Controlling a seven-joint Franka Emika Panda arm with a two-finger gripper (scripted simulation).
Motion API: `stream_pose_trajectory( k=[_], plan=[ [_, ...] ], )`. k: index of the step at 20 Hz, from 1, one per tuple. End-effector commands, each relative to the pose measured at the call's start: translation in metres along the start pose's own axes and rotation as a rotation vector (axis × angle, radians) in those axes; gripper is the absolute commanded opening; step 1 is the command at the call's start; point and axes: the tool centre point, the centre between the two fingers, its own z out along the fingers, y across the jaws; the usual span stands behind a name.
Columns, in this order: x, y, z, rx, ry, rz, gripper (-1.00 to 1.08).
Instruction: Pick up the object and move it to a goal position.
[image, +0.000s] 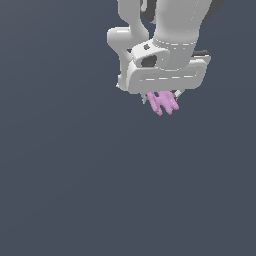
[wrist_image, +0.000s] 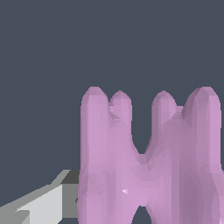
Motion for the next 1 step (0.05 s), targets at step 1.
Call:
stream_pose_trajectory(
  k=[1],
  plan=[
    [-0.0004,-0.0008,-0.0021,0.0,-0.001,0.001,-1.0]
  ],
)
